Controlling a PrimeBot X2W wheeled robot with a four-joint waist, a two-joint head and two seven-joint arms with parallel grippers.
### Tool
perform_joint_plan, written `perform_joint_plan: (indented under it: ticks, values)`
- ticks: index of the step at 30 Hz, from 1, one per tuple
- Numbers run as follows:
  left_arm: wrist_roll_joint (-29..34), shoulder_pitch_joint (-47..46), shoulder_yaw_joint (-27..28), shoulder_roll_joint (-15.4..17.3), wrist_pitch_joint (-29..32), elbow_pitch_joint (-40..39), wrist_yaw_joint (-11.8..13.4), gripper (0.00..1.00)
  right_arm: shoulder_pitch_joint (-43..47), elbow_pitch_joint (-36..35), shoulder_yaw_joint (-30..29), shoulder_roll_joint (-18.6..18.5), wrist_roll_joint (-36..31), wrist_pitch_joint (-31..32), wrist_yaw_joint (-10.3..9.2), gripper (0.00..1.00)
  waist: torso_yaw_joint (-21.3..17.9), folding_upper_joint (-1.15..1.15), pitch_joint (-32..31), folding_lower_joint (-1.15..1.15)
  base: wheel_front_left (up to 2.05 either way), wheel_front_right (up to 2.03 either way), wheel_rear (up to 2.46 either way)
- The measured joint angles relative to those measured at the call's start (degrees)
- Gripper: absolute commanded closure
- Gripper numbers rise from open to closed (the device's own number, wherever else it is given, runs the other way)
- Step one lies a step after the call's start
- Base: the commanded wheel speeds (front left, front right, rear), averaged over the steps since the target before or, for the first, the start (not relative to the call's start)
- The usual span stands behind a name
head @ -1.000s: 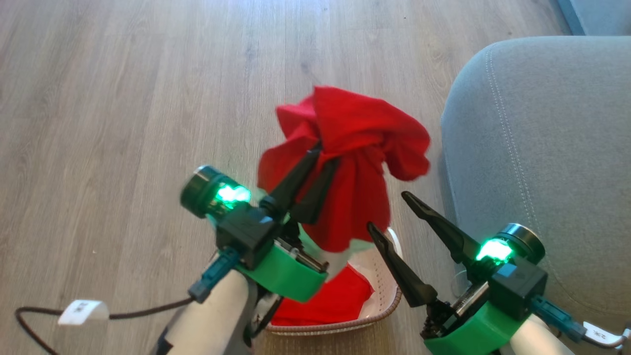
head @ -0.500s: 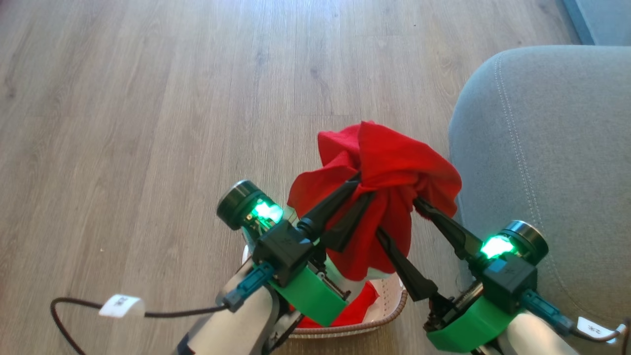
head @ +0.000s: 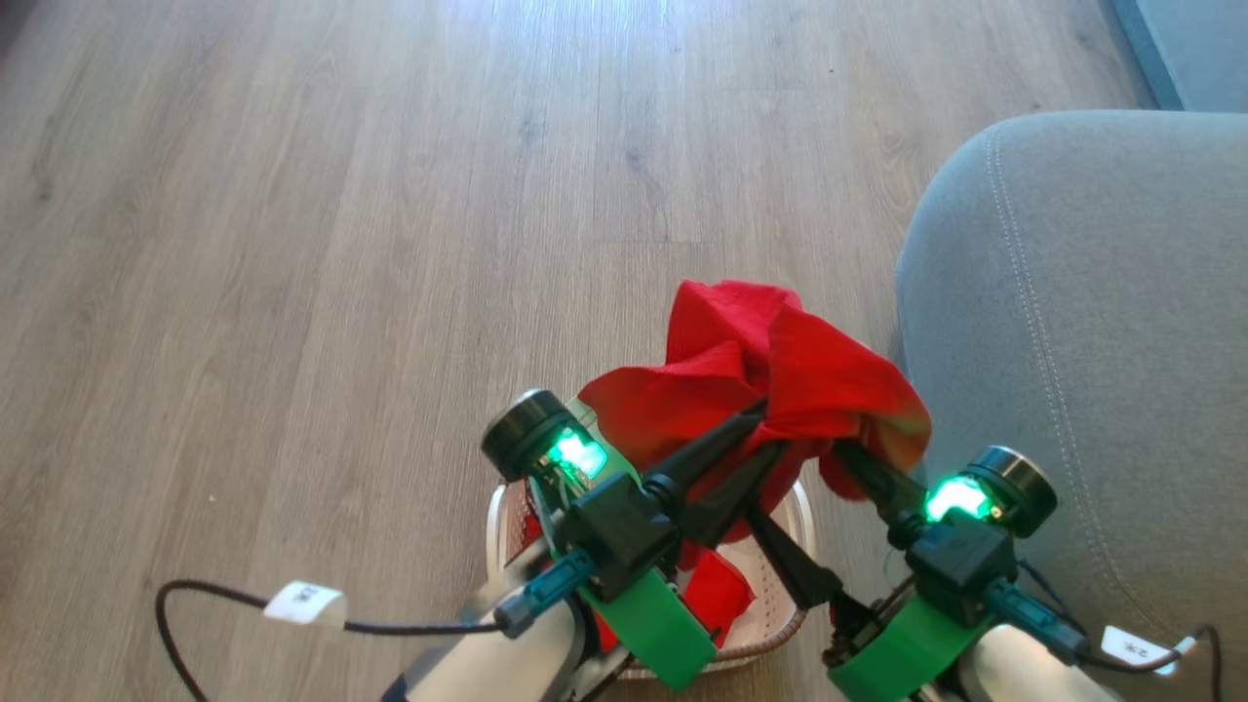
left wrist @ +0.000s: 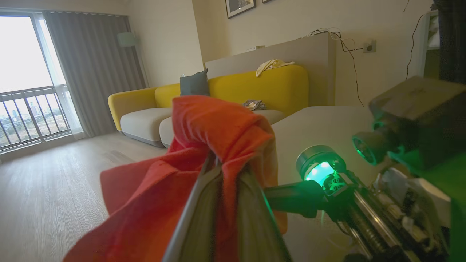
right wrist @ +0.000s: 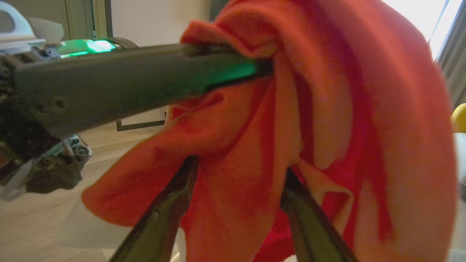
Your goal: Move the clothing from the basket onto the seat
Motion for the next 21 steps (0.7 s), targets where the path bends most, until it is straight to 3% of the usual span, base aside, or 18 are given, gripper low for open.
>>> perform_joint_plan:
  ticks: [1, 2, 3, 12, 21]
  values:
    - [0.0, 0.0, -0.3, 0.0, 0.0, 0.1, 0.0, 1.00, 0.0, 0.2, 0.3, 0.0, 0.0, 0.0, 0.00, 0.00, 0.1, 0.00, -0.1, 0.00, 0.00, 0.00, 0.00]
    - [0.0, 0.0, -0.6, 0.0, 0.0, 0.2, -0.1, 1.00, 0.0, 0.3, 0.6, 0.1, 0.0, 0.0, 0.00, 0.11, 0.2, 0.00, -0.1, 0.00, 0.00, 0.00, 0.00]
    - [0.0, 0.0, -0.7, 0.0, 0.0, 0.2, -0.3, 1.00, -0.1, 0.6, 0.7, 0.5, 0.1, 0.0, 0.00, 1.00, 0.3, 0.00, -0.2, 0.00, 0.00, 0.00, 0.00]
    - [0.0, 0.0, -0.3, 0.0, 0.0, 0.2, -0.5, 1.00, -0.2, 1.1, -0.2, 1.7, 0.3, 0.0, 0.00, 1.00, 0.7, 0.00, -0.3, 0.00, 0.00, 0.00, 0.00]
    - [-0.6, 0.2, 2.1, 0.0, 0.0, 0.4, 0.1, 1.00, -0.2, 1.2, -5.0, 3.5, 0.6, 0.0, 0.00, 1.00, 0.4, 0.00, 0.1, 0.00, 0.00, 0.00, 0.00]
